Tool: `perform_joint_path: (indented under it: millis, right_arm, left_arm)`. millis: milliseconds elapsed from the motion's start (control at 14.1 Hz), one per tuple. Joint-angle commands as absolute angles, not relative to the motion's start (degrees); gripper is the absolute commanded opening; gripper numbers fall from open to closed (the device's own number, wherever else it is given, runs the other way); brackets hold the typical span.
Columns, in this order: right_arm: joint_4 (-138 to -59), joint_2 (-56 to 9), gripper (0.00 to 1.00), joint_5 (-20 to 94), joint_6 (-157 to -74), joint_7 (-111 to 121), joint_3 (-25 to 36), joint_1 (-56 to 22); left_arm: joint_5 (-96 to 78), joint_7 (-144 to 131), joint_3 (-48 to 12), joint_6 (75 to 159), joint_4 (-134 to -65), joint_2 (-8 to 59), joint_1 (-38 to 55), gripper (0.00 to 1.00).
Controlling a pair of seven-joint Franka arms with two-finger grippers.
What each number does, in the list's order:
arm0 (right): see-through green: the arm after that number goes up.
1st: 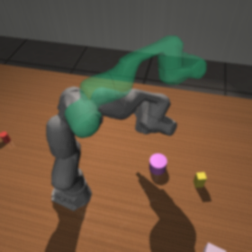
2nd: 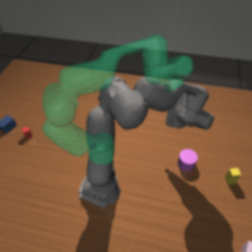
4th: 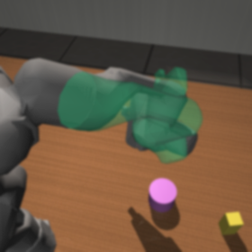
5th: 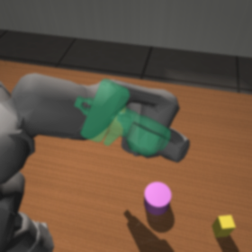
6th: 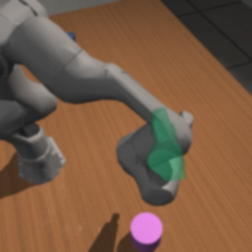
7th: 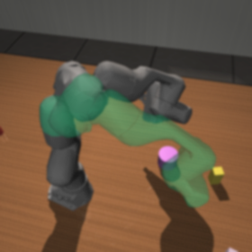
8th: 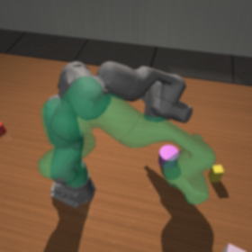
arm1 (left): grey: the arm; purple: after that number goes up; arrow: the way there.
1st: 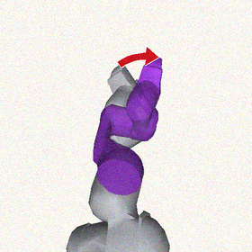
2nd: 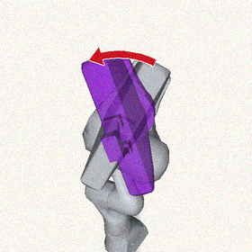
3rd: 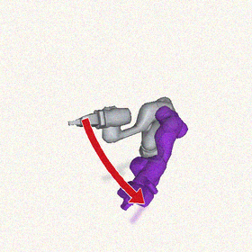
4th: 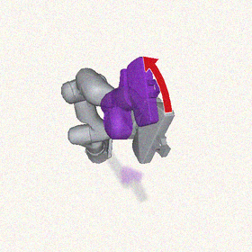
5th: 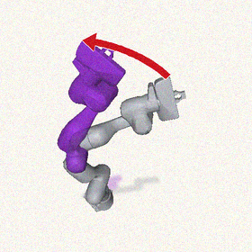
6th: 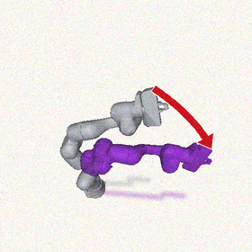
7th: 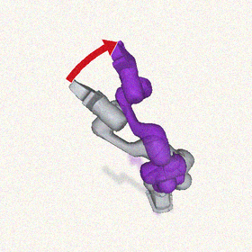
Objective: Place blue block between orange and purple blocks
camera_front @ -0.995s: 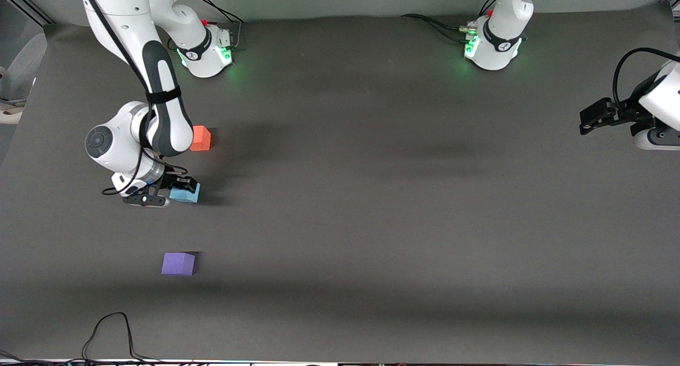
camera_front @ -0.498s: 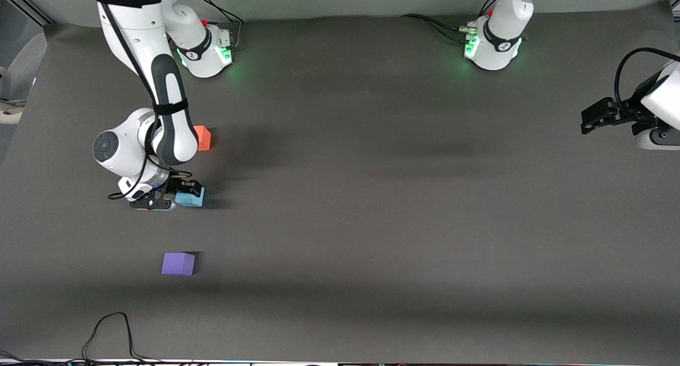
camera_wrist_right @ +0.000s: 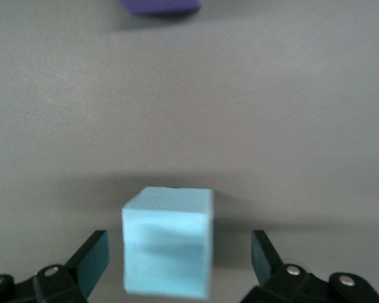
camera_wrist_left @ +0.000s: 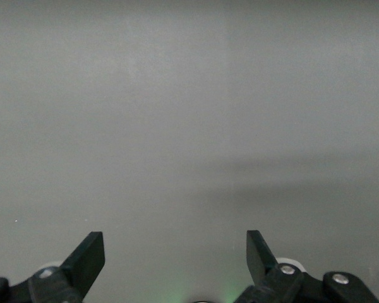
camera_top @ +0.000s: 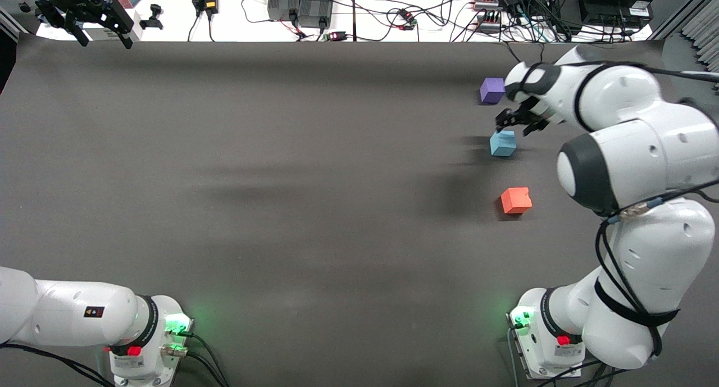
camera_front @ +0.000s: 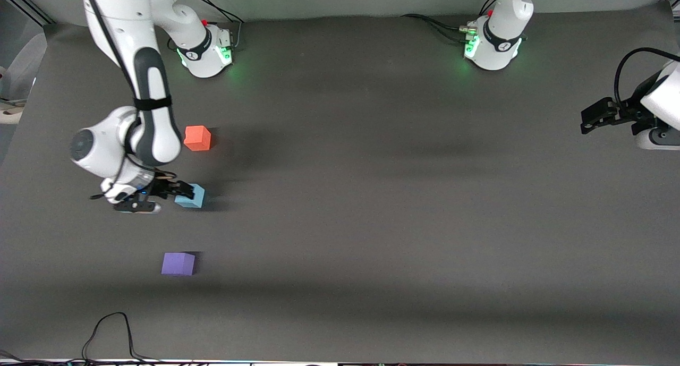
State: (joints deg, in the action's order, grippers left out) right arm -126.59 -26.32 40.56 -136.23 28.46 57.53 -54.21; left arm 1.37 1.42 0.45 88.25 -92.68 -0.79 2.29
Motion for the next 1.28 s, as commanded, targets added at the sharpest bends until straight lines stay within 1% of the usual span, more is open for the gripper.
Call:
perform_joint_path:
  millis: [0,142,213,355,569,711,853,995,1137,1209]
  right_arm:
    - [-122.37,-20.22,1.0,30.79,-125.82,27.52,73.49,-65.43]
    - [-115.18,-20.74,1.0,27.09,-112.3,25.06,85.11,-73.88]
    - [-112.09,-20.83,1.0,25.24,-107.36,24.09,89.26,-76.87]
    - [-107.6,-20.92,1.0,24.08,-100.05,23.21,95.94,-81.71]
    - [-101.36,-21.62,1.0,24.0,-94.15,18.39,102.29,-89.36]
    - [-99.15,-22.24,1.0,23.21,-92.73,15.75,104.41,-92.88]
    - [-97.39,-22.24,1.0,23.2,-90.8,15.03,105.81,-93.69]
    - [-95.28,-22.15,1.0,23.29,-90.62,15.38,106.43,-93.6]
    - [-93.79,-22.06,1.0,23.64,-90.7,15.12,105.74,-92.29]
    - [-93.26,-22.41,1.0,23.99,-90.36,14.86,104.78,-89.67]
  left_arm:
    - [1.05,2.46,0.18,87.45,-92.37,-0.97,1.93,1.0]
    - [1.05,2.46,0.18,87.45,-92.37,-0.97,1.93,1.0]
    - [1.05,2.46,0.18,87.45,-92.37,-0.97,1.93,1.0]
    - [1.05,2.46,0.18,87.45,-92.37,-0.97,2.02,1.0]
    - [0.97,2.46,0.18,87.45,-92.37,-0.97,2.11,1.0]
    - [0.97,2.46,0.18,87.45,-92.37,-0.97,2.2,1.0]
    - [0.97,2.37,0.18,87.54,-92.37,-0.97,2.2,1.0]
    - [1.05,2.37,0.18,87.45,-92.37,-0.97,2.29,1.0]
    - [0.97,2.37,0.18,87.45,-92.37,-0.97,2.29,1.0]
    - [0.97,2.46,0.18,87.45,-92.37,-0.97,2.29,1.0]
